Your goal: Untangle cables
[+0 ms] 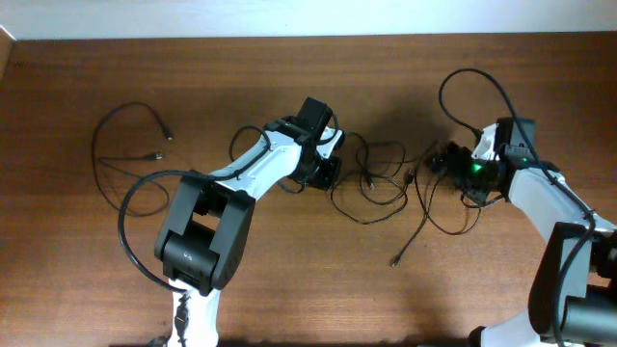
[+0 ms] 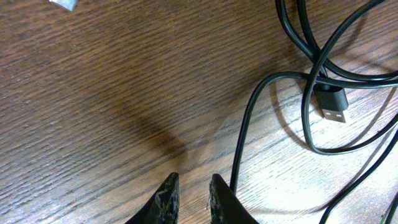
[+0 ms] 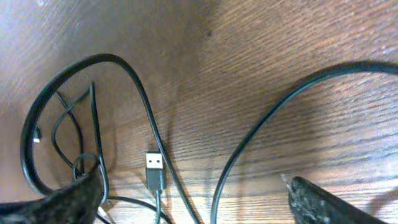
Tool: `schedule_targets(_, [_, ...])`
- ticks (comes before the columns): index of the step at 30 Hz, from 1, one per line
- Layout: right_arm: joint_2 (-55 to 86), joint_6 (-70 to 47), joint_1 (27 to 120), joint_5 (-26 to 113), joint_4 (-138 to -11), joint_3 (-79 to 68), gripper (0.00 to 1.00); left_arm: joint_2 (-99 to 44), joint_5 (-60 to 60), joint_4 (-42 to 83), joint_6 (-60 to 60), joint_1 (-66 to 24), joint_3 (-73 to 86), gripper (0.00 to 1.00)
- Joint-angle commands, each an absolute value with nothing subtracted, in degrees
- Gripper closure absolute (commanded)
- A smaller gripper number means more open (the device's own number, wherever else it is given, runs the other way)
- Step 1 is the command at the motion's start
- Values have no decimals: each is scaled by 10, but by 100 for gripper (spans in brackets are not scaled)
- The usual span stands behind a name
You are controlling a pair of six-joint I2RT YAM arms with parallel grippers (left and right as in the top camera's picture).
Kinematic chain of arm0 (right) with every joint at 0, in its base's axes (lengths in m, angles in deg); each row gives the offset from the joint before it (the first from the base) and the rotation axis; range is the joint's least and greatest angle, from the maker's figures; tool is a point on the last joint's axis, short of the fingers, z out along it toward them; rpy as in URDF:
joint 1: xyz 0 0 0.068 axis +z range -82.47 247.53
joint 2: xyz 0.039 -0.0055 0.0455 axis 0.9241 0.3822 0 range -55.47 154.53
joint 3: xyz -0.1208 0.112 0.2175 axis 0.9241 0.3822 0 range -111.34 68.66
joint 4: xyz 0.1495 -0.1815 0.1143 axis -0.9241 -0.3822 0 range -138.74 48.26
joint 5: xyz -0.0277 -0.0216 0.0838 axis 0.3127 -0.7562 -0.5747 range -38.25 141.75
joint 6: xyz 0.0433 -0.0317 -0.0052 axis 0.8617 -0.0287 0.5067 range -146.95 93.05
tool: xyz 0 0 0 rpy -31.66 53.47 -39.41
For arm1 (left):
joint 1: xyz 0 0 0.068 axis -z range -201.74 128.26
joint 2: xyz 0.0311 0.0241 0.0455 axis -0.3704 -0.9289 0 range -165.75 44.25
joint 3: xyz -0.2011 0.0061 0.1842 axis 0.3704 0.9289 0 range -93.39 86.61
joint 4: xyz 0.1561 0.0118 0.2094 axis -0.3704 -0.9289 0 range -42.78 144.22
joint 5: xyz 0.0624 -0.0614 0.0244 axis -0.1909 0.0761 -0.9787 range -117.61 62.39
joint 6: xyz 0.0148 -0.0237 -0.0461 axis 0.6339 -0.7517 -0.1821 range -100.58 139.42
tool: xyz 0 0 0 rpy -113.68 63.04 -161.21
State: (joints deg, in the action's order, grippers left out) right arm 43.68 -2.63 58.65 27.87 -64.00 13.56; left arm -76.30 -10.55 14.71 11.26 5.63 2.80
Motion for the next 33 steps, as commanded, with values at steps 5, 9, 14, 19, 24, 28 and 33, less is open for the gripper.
schedule_targets(5, [433,39,605,279,-641,129,2,-768,-109,150,108,57,22,82])
schedule_targets(9, [433,61,605,225,-672,129,2,-768,-109,150,109,57,22,82])
schedule_targets(14, [433,34,605,190,-729,129,1,-768,-109,150,109,57,22,80])
schedule_targets(19, [433,-2,605,130,-685,129,1,-768,-109,150,109,57,22,79])
schedule_targets(24, [433,-1,605,183,-668,132,1,-768,-109,150,109,57,22,79])
schedule_targets(28, [435,33,605,200,-659,140,2,-768,-109,150,109,57,22,78])
schedule_targets(33, [438,42,608,228,-663,141,1,-768,-109,150,109,57,22,78])
